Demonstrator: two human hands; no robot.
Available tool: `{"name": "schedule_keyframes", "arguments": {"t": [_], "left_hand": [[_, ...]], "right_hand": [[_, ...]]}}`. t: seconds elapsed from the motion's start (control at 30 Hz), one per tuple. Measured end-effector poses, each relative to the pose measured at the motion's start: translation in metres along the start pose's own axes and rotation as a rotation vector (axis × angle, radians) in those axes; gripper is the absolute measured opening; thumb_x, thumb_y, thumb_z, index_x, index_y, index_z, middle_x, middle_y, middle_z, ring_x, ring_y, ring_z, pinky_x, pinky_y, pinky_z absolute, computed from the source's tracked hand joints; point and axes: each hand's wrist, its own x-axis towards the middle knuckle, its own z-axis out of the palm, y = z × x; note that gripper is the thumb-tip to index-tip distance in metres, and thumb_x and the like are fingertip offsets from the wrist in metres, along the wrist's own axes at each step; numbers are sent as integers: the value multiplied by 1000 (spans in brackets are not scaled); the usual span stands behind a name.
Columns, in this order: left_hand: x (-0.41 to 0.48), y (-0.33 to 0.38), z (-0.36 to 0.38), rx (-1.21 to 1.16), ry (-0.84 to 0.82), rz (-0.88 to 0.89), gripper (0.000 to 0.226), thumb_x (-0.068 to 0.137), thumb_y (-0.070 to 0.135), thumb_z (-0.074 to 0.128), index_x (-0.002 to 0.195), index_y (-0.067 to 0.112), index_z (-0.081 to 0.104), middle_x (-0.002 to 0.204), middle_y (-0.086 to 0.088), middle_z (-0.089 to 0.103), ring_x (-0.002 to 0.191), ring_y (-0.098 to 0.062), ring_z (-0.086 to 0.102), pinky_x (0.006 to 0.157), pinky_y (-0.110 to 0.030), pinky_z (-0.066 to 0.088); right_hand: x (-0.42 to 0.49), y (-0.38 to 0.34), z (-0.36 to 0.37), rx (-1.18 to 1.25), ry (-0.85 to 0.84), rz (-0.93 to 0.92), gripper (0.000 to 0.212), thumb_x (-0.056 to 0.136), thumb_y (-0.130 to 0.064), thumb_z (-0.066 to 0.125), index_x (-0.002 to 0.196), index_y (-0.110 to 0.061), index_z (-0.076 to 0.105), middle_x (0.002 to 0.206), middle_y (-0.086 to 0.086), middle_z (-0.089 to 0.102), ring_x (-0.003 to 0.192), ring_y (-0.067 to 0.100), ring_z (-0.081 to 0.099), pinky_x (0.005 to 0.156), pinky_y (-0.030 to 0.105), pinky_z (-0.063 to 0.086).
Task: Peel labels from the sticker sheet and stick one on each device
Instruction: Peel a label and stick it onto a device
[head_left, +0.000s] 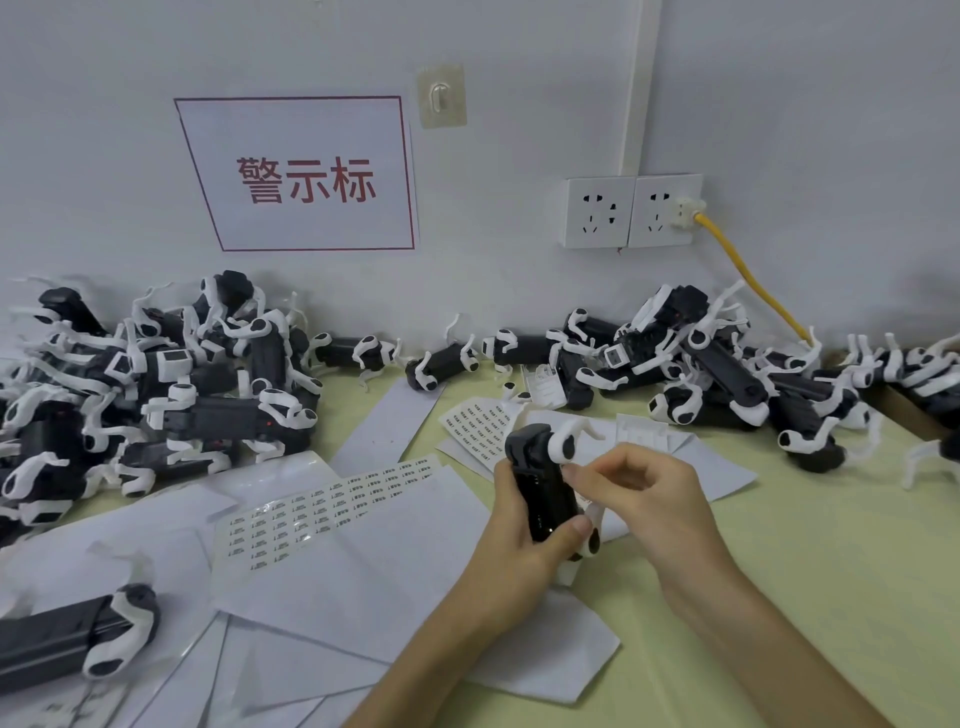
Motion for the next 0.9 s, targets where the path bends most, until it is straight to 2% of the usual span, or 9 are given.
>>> {"name": "schedule_keyframes", "arguments": {"t": [0.07, 0.17, 0.3, 0.37, 0.47, 0.53, 0.63, 0.8, 0.9], "left_hand": [[2, 0, -4, -93, 19, -58, 48, 88, 21, 68, 130, 19, 44, 121, -8, 64, 112, -9, 63, 91, -23, 52], [4, -3, -7, -198, 29, -114, 47, 85, 22, 70, 129, 17, 53, 117, 2, 71, 114, -11, 67, 91, -26, 53], [4, -6, -8, -170, 4, -116, 45, 86, 25, 69, 128, 21, 56, 124, -3, 68, 121, -17, 63, 103, -37, 51], [1, -5, -6, -148, -25, -102, 45, 87, 26, 67, 129, 25, 54, 123, 3, 67, 119, -9, 63, 100, -29, 51], [-1, -5, -2, -139, -57, -79, 43, 86, 26, 66, 127, 28, 52, 117, 3, 65, 108, -1, 62, 91, -19, 50], [-2, -5, 0, -131, -68, -63, 45, 83, 29, 66, 125, 27, 52, 117, -2, 62, 104, -2, 61, 90, -21, 50], [-3, -4, 0, -127, -90, -49, 50, 80, 32, 66, 127, 25, 50, 116, -5, 60, 103, -3, 60, 89, -21, 50], [-1, -5, -4, -107, -84, -48, 46, 82, 31, 65, 126, 26, 50, 104, 9, 64, 100, -3, 62, 88, -21, 50], [1, -4, -6, -167, -50, -75, 41, 91, 38, 63, 130, 27, 54, 109, 11, 69, 110, -5, 65, 92, -22, 51]], "right_hand": [[0, 0, 2, 7, -51, 5, 11, 87, -10, 76, 77, -15, 77, 74, -1, 75, 76, 7, 70, 68, 9, 48], [2, -1, 1, 33, -72, 32, 10, 92, -11, 70, 91, -16, 79, 89, 1, 78, 85, 12, 70, 79, 22, 51], [-2, -1, 4, -2, -69, -6, 8, 84, -17, 79, 83, -25, 77, 81, -3, 74, 77, 8, 69, 68, 17, 53], [-2, 1, 6, 16, -41, -12, 8, 83, -16, 79, 80, -23, 76, 77, -1, 73, 72, 9, 69, 64, 16, 52], [-2, 2, 2, 104, -60, 64, 7, 80, -14, 80, 78, -12, 73, 81, 9, 71, 74, 21, 67, 67, 30, 52], [-1, 4, -1, 191, -97, 145, 19, 68, -20, 81, 76, -8, 68, 80, 13, 68, 73, 25, 64, 63, 33, 50], [0, 3, -2, 242, -132, 207, 24, 56, -25, 80, 67, -12, 63, 67, 8, 60, 60, 19, 56, 51, 27, 45], [0, 5, 0, 275, -130, 170, 19, 59, -23, 80, 59, -14, 63, 64, 9, 58, 56, 16, 56, 51, 25, 47], [0, 10, 5, 187, -99, 52, 13, 75, -13, 80, 66, -13, 70, 72, 11, 68, 64, 17, 63, 61, 24, 52]]}}
